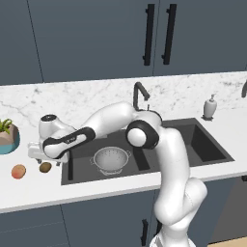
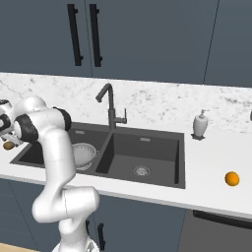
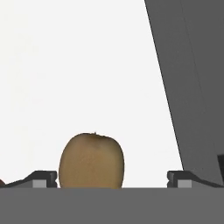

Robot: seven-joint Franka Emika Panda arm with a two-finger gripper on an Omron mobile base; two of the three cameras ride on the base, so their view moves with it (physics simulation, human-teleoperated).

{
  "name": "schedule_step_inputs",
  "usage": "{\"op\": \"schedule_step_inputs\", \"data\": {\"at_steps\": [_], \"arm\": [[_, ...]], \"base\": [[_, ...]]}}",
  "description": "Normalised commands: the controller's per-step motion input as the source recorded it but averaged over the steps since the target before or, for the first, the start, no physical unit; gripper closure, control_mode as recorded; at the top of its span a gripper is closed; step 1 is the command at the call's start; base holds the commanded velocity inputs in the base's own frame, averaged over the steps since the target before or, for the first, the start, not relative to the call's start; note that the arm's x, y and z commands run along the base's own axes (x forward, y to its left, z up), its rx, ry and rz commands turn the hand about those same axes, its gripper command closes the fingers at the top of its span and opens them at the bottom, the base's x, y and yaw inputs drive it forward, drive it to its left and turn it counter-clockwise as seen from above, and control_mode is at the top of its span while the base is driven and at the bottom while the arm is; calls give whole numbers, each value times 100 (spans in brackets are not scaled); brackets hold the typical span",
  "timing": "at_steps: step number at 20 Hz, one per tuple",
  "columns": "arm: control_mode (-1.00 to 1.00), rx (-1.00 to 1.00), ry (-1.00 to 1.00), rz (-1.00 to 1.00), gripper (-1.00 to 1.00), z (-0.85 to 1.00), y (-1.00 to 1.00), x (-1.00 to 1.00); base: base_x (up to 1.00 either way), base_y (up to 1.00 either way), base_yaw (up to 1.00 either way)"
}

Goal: Put the colander in the sink, put the kiwi, peach, orange in the colander, and turn on the sink faucet and pour water over the colander.

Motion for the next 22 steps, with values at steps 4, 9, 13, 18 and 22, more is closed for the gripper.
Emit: {"op": "schedule_step_inputs", "data": {"at_steps": [4, 9, 13, 18, 22], "arm": [[-100, 0, 1, -1, -100, -13, 7, 21], [-100, 1, 3, -6, -100, -7, 13, 0], [-100, 0, 0, -8, -100, 0, 9, 0], [-100, 0, 3, -12, -100, -9, 1, 0], [-100, 0, 2, -16, -100, -16, 0, -2]], "base": [[0, 0, 0], [0, 0, 0], [0, 0, 0], [0, 0, 0], [0, 0, 0]]}}
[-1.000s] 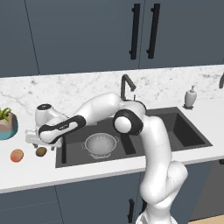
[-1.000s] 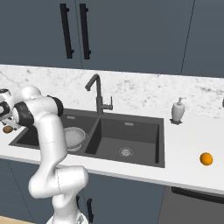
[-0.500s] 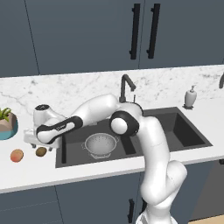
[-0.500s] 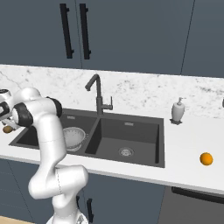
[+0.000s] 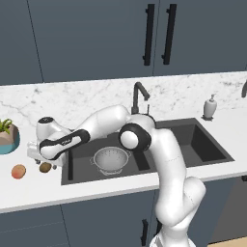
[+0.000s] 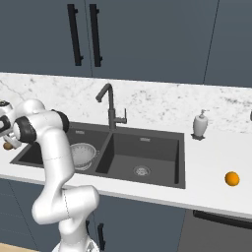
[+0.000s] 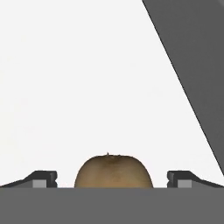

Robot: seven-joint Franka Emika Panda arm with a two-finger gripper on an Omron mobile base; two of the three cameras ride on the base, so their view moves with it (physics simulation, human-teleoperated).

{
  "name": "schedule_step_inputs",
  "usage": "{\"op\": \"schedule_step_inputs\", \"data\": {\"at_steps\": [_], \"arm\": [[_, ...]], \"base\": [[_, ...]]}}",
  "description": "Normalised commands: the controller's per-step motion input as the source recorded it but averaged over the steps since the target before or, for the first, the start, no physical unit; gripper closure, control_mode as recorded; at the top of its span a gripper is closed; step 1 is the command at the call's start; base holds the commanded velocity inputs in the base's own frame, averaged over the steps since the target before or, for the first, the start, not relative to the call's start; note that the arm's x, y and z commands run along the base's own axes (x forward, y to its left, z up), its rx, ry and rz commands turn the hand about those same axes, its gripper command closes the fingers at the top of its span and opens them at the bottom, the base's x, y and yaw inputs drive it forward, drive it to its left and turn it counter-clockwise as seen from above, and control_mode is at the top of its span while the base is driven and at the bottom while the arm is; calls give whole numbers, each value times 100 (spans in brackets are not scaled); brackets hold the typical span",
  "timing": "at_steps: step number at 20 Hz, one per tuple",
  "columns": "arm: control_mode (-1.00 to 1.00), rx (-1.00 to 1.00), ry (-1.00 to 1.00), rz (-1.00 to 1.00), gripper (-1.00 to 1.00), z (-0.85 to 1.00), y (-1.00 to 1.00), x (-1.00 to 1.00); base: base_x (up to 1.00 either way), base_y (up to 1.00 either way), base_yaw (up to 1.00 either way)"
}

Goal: Put the colander in the sink, put the kiwi, peach, orange in the colander, and turn on the sink faucet and pour water over the colander.

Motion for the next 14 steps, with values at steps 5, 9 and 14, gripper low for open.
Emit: {"op": "schedule_step_inputs", "data": {"at_steps": [5, 9, 14], "arm": [[-100, 0, 0, -13, -100, -13, 2, -4], [-100, 0, 0, -5, -100, -4, 10, 0], [-100, 0, 0, -1, -100, -2, 7, -8]], "base": [[0, 0, 0], [0, 0, 0], [0, 0, 0]]}}
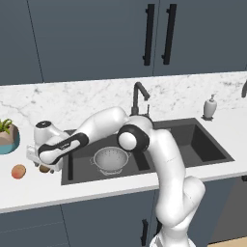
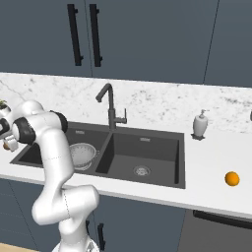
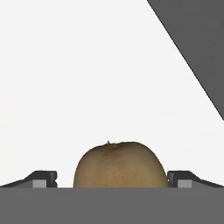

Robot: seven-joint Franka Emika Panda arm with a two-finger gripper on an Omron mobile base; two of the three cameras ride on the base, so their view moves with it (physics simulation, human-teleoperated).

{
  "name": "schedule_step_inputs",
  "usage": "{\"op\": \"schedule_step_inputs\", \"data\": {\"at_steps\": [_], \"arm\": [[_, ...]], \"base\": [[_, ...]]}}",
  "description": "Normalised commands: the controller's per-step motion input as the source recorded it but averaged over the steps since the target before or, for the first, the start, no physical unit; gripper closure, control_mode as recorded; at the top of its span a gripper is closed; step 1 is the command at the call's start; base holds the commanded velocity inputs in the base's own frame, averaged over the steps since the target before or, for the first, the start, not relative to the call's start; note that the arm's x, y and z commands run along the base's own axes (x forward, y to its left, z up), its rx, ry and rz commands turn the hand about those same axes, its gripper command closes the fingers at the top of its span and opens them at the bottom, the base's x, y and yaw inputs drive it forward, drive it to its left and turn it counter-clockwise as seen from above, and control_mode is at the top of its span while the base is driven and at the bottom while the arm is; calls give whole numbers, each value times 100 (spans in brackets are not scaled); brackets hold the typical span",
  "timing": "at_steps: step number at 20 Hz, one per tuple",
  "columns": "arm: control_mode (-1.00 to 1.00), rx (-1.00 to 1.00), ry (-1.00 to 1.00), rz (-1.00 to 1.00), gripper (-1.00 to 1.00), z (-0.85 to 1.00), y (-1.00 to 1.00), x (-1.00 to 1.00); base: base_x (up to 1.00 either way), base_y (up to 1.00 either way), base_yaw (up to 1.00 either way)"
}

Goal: Put the colander in the sink, put the kiwi, peach, orange in the colander, and turn on the sink faucet and pour water over the colander.

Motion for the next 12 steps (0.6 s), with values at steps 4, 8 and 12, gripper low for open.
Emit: {"op": "schedule_step_inputs", "data": {"at_steps": [4, 8, 12], "arm": [[-100, 0, 0, 0, -100, -10, 7, -1], [-100, 0, 0, 0, 100, -22, 4, 0], [-100, 0, 0, 0, 100, -20, -1, -1]], "base": [[0, 0, 0], [0, 0, 0], [0, 0, 0]]}}
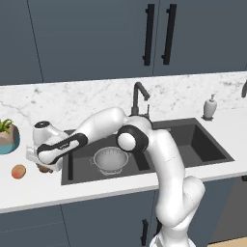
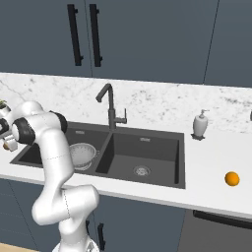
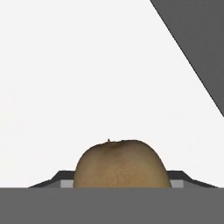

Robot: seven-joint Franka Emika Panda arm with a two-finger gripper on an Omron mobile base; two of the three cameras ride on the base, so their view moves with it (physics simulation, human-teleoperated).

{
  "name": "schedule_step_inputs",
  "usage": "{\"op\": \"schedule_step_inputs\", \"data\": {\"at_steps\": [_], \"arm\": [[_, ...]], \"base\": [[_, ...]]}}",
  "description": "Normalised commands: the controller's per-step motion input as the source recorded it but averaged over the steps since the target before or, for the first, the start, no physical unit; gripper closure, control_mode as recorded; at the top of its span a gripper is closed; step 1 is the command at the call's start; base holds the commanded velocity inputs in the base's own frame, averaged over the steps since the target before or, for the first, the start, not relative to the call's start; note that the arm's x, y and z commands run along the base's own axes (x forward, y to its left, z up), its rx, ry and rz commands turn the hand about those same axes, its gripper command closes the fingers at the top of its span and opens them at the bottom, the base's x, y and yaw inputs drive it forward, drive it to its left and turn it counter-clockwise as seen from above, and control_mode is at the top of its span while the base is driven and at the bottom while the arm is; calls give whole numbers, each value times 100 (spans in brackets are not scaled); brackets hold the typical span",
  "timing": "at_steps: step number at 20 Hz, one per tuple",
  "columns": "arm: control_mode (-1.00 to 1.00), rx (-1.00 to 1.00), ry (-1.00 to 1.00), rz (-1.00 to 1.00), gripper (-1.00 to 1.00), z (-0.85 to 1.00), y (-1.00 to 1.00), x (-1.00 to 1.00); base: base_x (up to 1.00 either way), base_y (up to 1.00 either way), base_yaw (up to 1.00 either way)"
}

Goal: Put the colander in the sink, put the kiwi, peach, orange in the colander, and turn on the sink faucet and pour water over the colander.

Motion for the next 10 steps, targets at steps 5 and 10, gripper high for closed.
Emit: {"op": "schedule_step_inputs", "data": {"at_steps": [5, 10], "arm": [[-100, 0, 0, 0, 100, 1, -21, -7], [-100, 0, -4, 2, 100, 19, -81, -27]], "base": [[0, 0, 0], [0, 0, 0]]}}
